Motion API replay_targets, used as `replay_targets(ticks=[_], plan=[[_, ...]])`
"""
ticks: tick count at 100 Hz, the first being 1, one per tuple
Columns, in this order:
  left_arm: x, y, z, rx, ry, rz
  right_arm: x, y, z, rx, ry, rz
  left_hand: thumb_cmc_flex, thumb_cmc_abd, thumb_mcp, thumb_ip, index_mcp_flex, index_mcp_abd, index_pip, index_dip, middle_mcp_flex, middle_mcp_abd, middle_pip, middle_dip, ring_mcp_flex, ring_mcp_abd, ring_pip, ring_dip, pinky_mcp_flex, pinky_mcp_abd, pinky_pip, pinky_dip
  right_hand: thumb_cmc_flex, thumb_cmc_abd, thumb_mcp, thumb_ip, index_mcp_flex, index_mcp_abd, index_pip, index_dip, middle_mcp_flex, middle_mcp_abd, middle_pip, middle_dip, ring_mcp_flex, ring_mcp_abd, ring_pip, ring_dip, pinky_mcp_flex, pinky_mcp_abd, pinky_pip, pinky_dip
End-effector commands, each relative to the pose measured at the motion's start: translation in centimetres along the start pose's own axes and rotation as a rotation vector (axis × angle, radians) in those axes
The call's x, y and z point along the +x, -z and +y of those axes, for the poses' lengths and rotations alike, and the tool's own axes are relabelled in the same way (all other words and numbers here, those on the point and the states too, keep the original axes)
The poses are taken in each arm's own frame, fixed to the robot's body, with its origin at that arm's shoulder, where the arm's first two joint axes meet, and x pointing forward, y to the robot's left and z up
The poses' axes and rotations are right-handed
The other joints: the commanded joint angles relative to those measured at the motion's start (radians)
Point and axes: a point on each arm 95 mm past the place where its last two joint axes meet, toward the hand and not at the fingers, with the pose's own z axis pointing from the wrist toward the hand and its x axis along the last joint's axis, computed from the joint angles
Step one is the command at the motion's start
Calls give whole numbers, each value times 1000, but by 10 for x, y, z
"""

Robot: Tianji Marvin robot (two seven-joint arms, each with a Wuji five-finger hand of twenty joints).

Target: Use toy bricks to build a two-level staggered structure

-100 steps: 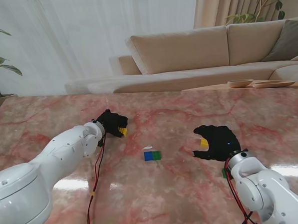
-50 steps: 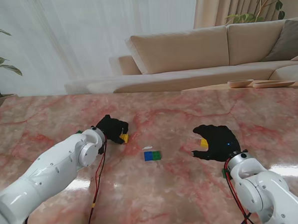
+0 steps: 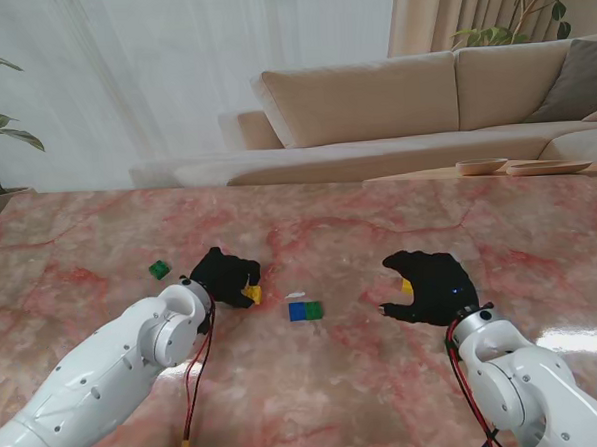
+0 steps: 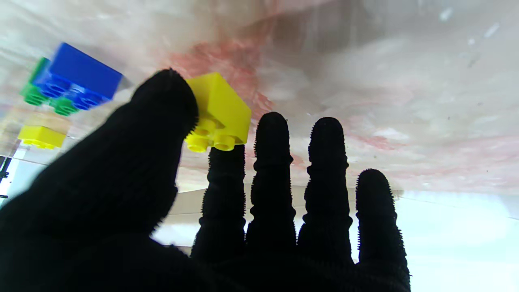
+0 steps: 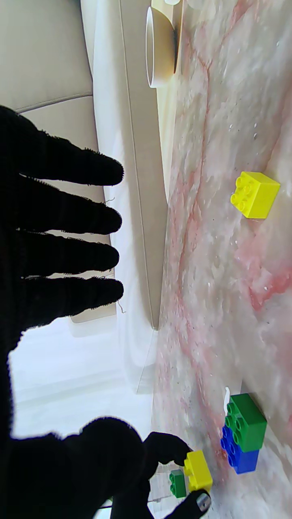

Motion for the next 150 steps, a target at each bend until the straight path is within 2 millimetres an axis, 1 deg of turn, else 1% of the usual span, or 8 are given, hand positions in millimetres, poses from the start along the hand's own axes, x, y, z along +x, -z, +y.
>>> replay_targets(ticks=[1,24,38,105,135,140,150], plan=[[6,4,11,-17,-1,5,3,3,-5,20,-8,0,51,59,28,16,132,-74,95,35,53,15,-12,19,37,27,34,17,-8,38,25,15,5,-9,14,30,15,-7,-11,-15,-6,18,-18,-11,-35,11,-6,-10,-14,16,8,-5],[16,6,24,-40,4,19,4,4,-7,19,-10,3,52,59,23,17,133,-75,90,37,52,13,-10,22,38,28,35,22,-8,42,22,14,6,-9,14,30,18,-7,-10,-15,-5,19,-17,-11,-34,12,-5,-10,-14,16,8,-5],[22,5,28,-40,13,25,4,4,-8,22,-12,4,49,47,19,15,133,-85,88,41,53,10,0,33,42,26,42,28,-11,41,17,13,7,-8,15,30,19,-7,-9,-15,-5,18,-17,-10,-34,12,-5,-10,-14,16,8,-5],[44,-12,31,-43,26,88,0,5,-11,31,-20,-7,47,21,17,8,130,-91,87,54,48,6,15,38,40,25,46,38,-14,43,10,13,9,-6,17,29,19,-6,-8,-17,-5,20,-17,-10,-35,13,-5,-10,-14,16,8,-4],[47,-17,31,-42,8,98,-1,6,-12,32,-23,-10,42,9,12,3,94,-87,82,66,8,0,17,31,16,19,34,37,-22,40,1,12,10,-6,18,28,19,-5,-8,-17,-5,18,-17,-10,-35,13,-5,-10,-14,17,8,-3],[47,-17,32,-42,6,99,-2,6,-12,32,-23,-11,39,3,12,1,87,-89,81,82,-5,-2,36,16,12,18,30,39,-24,37,-6,12,10,-6,18,28,19,-6,-8,-17,-5,18,-18,-10,-35,12,-5,-10,-14,18,8,-3],[48,-18,32,-45,2,99,-2,7,-12,34,-23,-13,31,2,4,-3,81,-88,83,89,-13,-1,39,11,10,21,30,40,-28,38,-8,13,10,-5,19,29,19,-7,-8,-18,-5,19,-18,-10,-35,12,-5,-10,-14,17,8,-3]])
